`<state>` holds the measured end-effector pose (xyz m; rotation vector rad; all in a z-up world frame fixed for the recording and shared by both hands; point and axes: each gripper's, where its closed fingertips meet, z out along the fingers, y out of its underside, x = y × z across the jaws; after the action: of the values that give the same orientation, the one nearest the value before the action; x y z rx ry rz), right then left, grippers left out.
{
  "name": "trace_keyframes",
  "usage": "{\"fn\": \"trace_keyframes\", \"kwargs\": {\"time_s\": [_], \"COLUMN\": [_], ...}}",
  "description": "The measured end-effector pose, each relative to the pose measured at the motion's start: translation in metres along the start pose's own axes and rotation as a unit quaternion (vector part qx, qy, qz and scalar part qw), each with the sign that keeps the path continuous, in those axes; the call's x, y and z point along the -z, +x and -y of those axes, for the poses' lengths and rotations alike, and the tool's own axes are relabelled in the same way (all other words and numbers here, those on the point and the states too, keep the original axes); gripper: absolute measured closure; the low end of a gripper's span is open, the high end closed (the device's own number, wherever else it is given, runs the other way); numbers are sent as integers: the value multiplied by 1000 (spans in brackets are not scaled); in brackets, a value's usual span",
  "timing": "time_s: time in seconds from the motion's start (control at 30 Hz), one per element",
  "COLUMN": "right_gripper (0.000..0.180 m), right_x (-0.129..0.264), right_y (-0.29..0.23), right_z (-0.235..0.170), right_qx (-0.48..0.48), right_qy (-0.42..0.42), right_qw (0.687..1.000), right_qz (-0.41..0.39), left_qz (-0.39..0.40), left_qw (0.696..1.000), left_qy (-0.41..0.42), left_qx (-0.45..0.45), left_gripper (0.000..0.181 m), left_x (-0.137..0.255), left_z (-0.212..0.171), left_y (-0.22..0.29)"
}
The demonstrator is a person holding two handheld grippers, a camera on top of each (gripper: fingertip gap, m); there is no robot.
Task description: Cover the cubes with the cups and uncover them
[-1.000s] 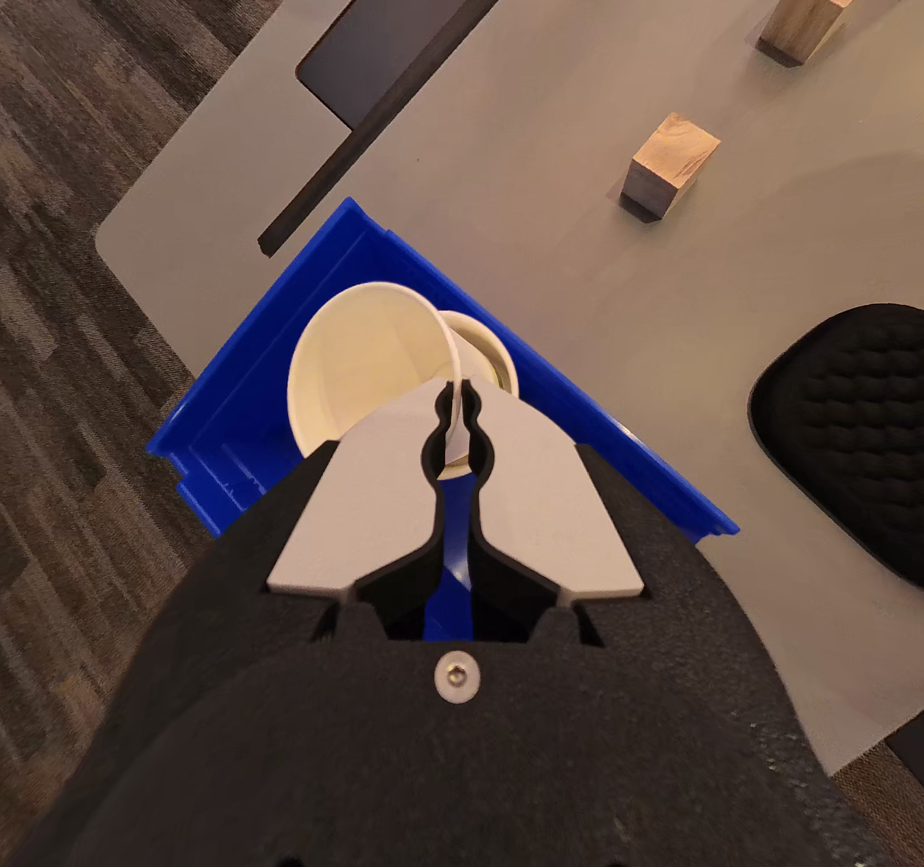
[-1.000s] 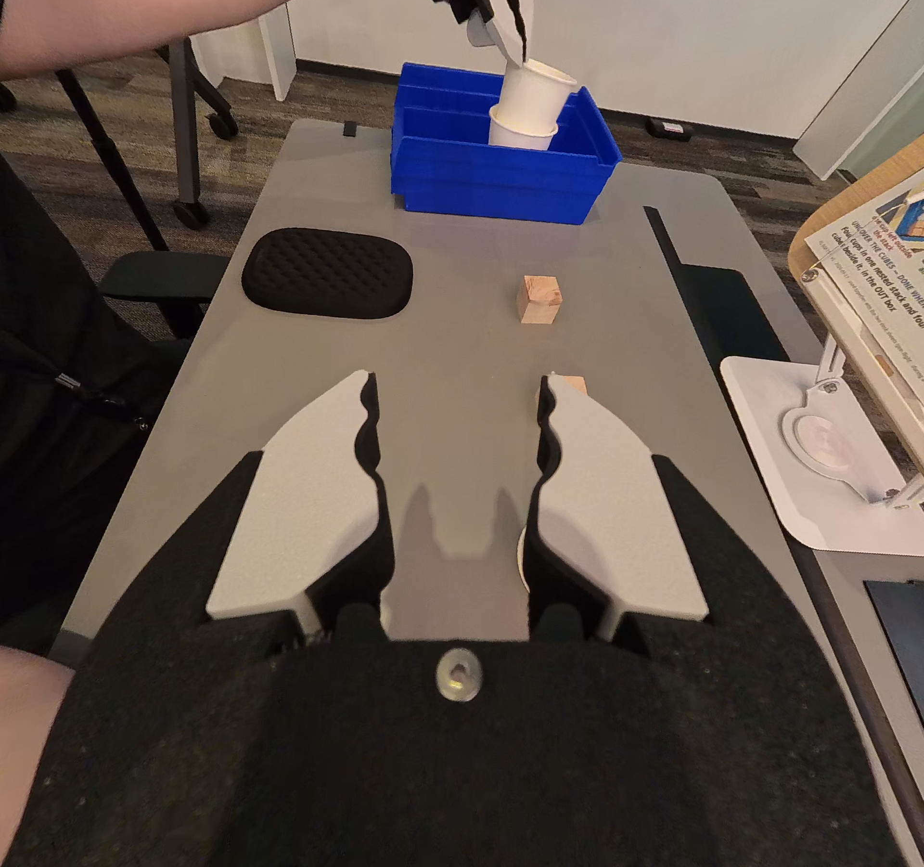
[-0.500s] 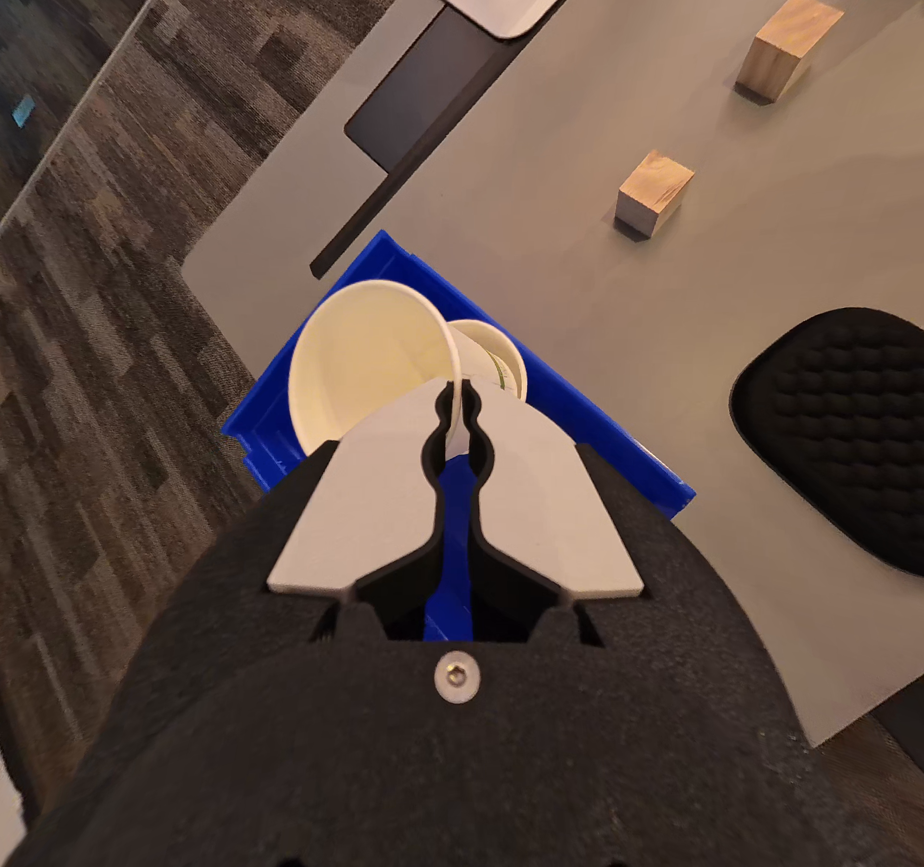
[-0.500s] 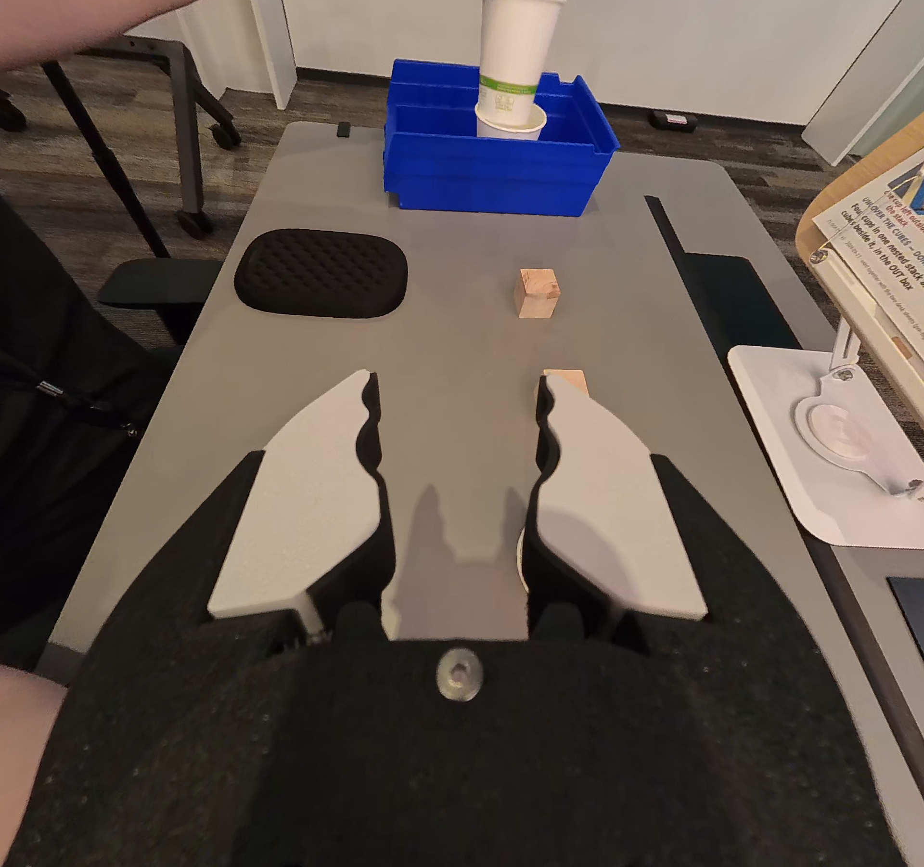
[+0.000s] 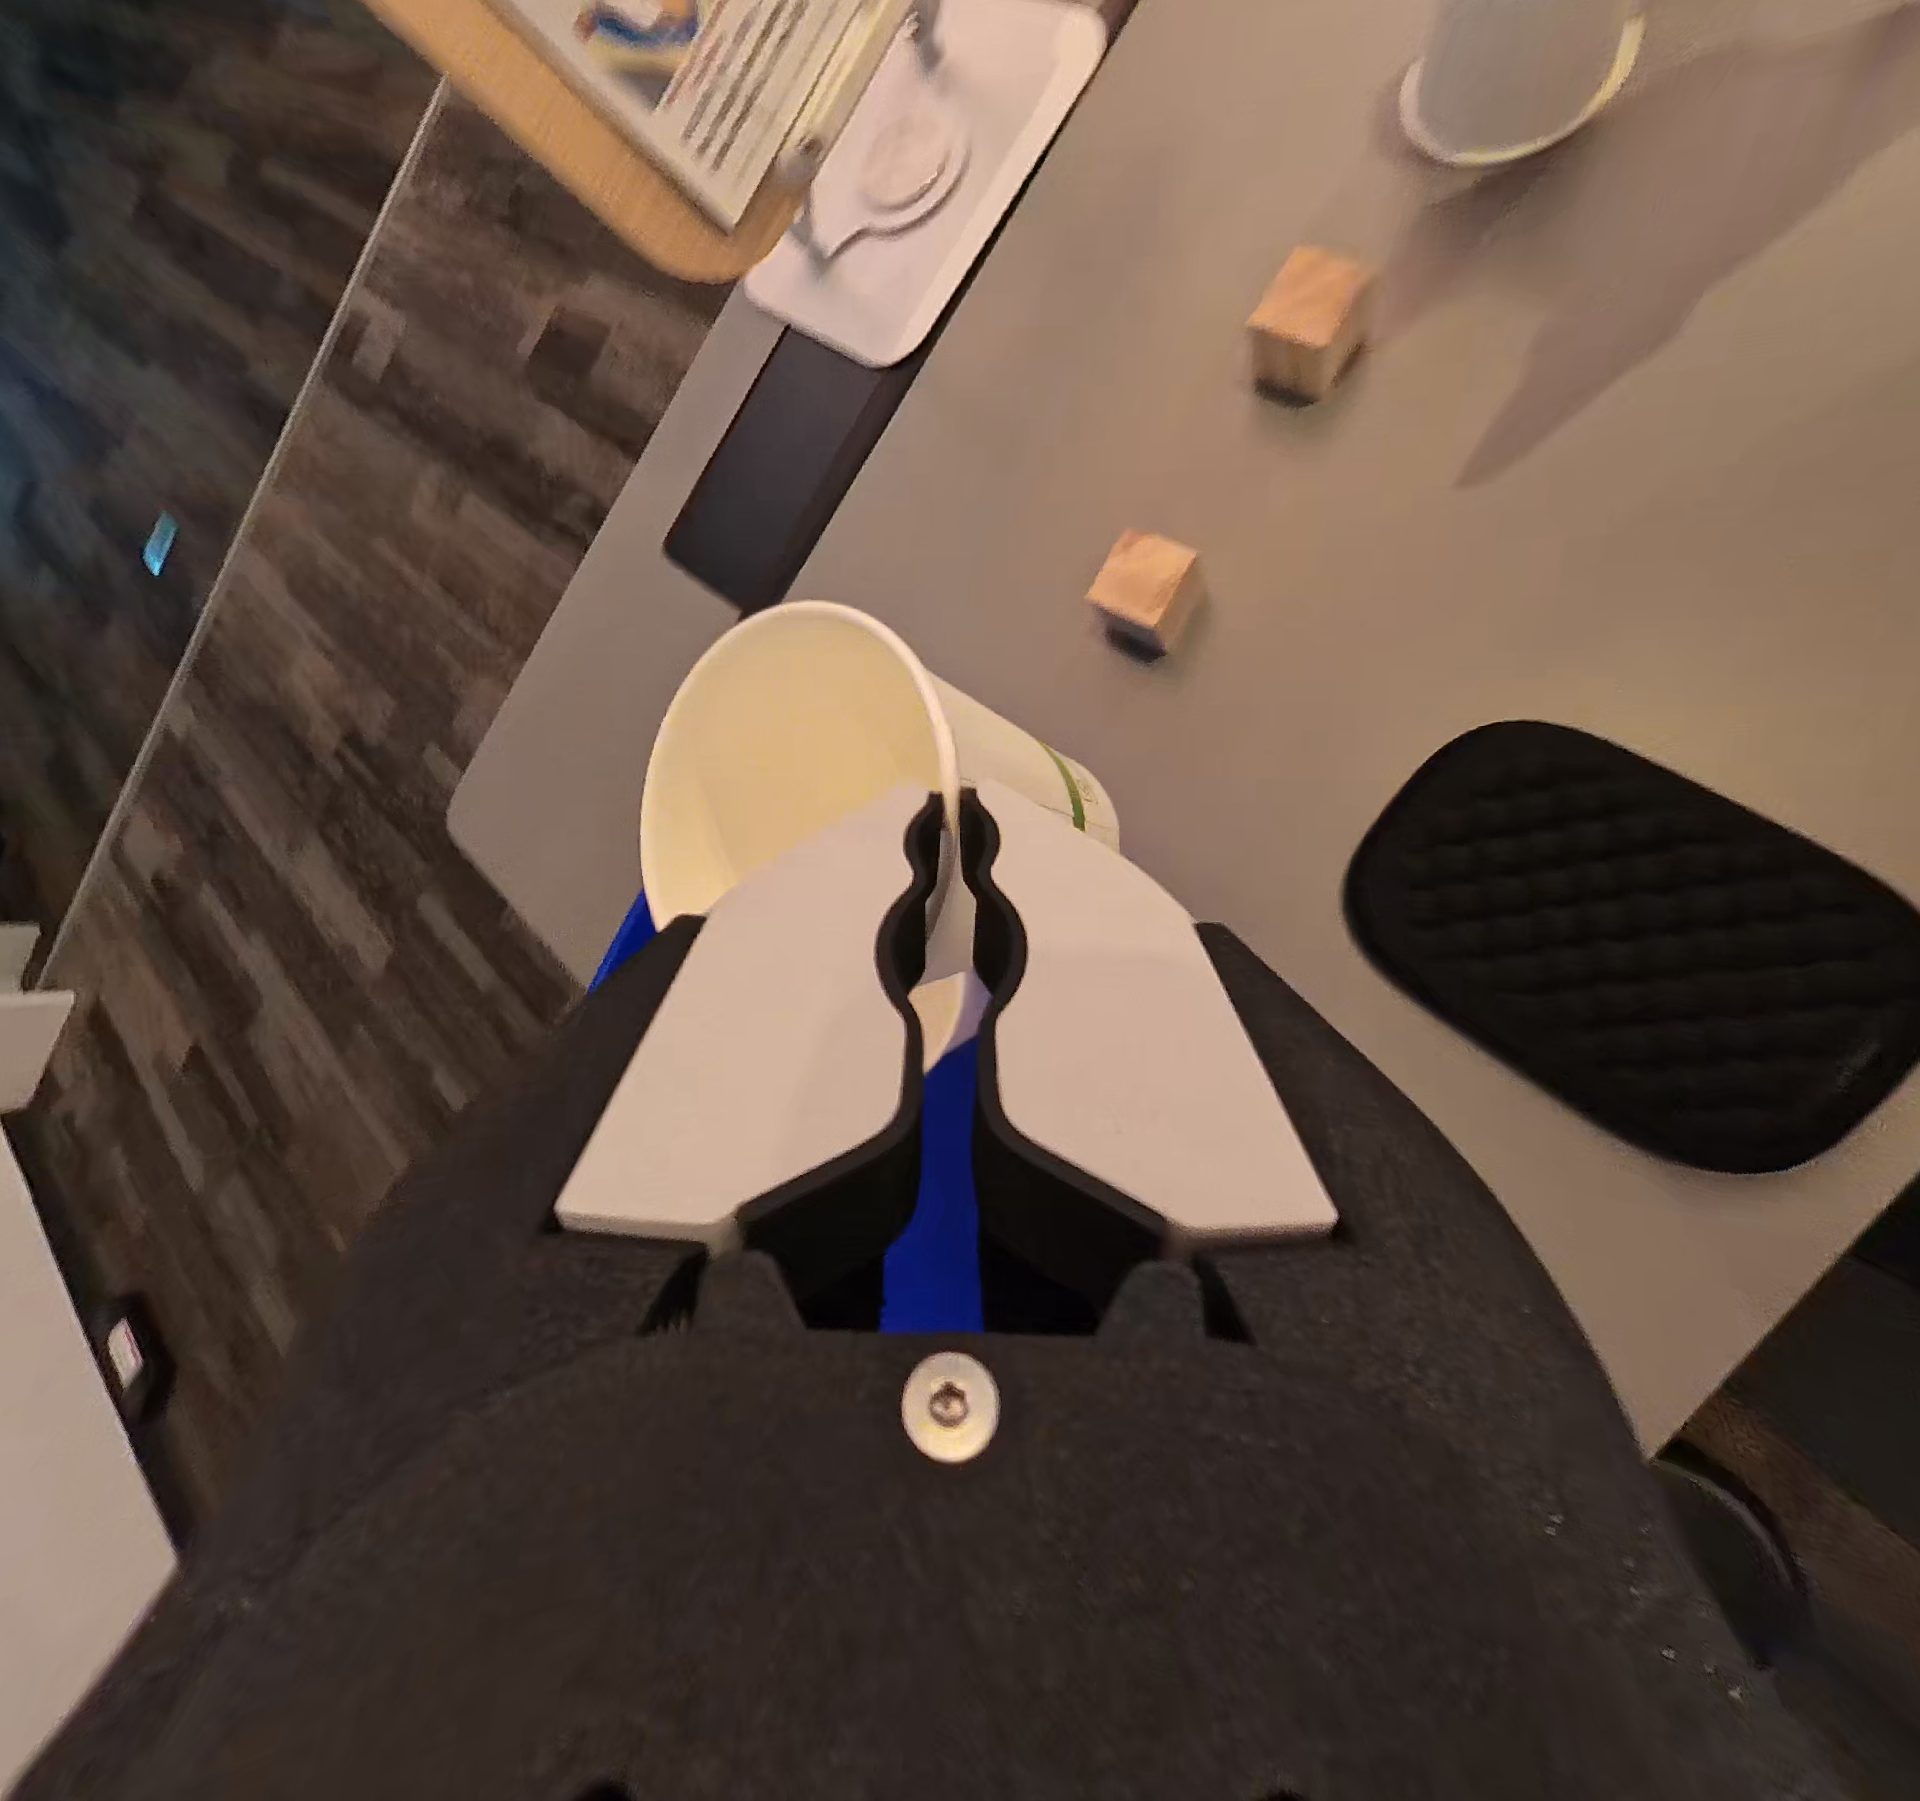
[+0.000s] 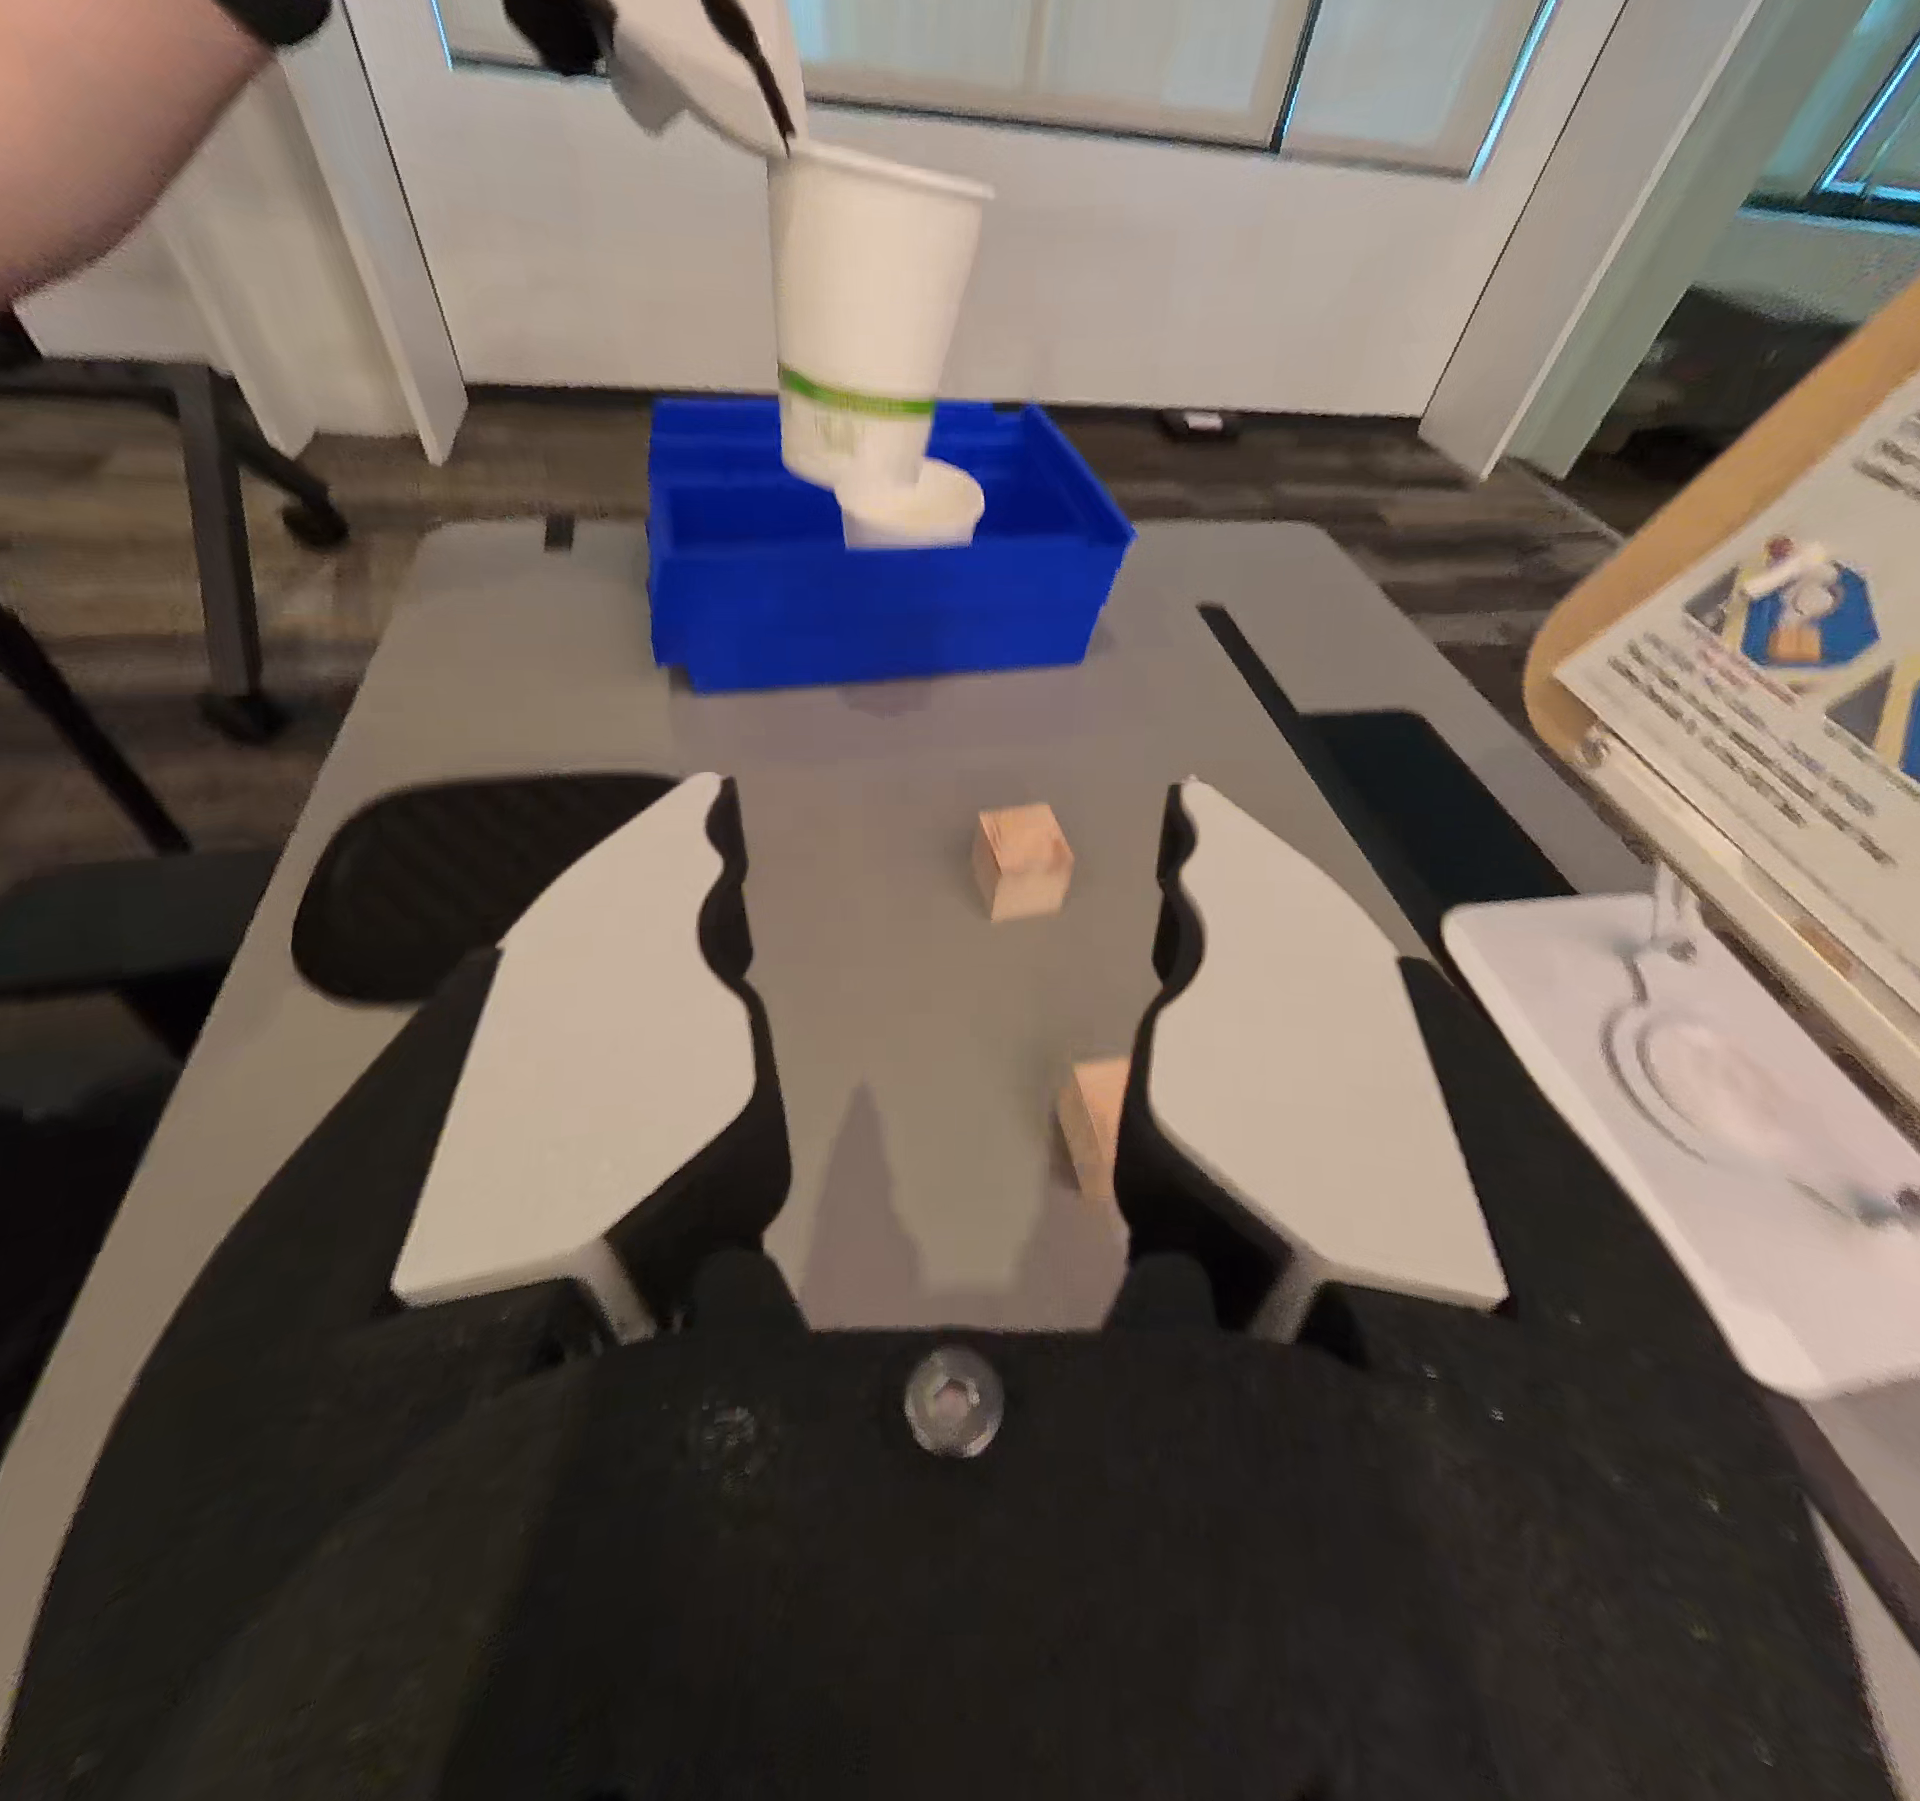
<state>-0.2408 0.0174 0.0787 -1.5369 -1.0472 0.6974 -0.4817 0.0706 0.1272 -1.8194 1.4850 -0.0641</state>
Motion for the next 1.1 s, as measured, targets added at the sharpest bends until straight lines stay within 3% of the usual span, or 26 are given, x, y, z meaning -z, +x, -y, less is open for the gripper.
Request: {"fn": "trace_keyframes", "kwargs": {"time_s": [0.03,0.17,0.33,0.43,0.5,0.53,0.67,0.83,0.97,1.1], "right_gripper": [99,86,71,72,82,97,99,99,99,98], "right_x": [-13,-56,-83,-87,-86,-85,-80,-72,-64,-59], "right_y": [-5,-23,-33,-38,-43,-48,-50,-46,-45,-41], "right_z": [4,9,-3,-6,-6,-6,-8,-14,-21,-22], "right_qx": [-3,-6,-41,-65,-70,-66,-49,6,63,104], "right_qy": [8,34,35,42,44,42,22,-34,-88,-96], "right_qw": [1000,999,998,997,996,996,997,999,994,990], "right_qz": [-4,-28,-33,-8,18,40,58,32,6,-13], "left_qz": [-8,-64,-113,-127,-132,-138,-145,-148,-160,-167], "left_qw": [1000,996,984,978,976,975,975,977,970,970], "left_qy": [9,43,85,99,108,110,110,30,-20,-9], "left_qx": [-15,-54,-112,-133,-136,-137,-129,-150,-179,-179], "left_gripper": [178,178,178,178,178,178,177,159,167,175], "left_x": [-2,-14,-26,-29,-30,-30,-31,-49,-63,-65], "left_z": [13,60,108,124,131,133,135,113,96,95], "left_y": [10,57,113,133,140,143,147,156,167,173]}}
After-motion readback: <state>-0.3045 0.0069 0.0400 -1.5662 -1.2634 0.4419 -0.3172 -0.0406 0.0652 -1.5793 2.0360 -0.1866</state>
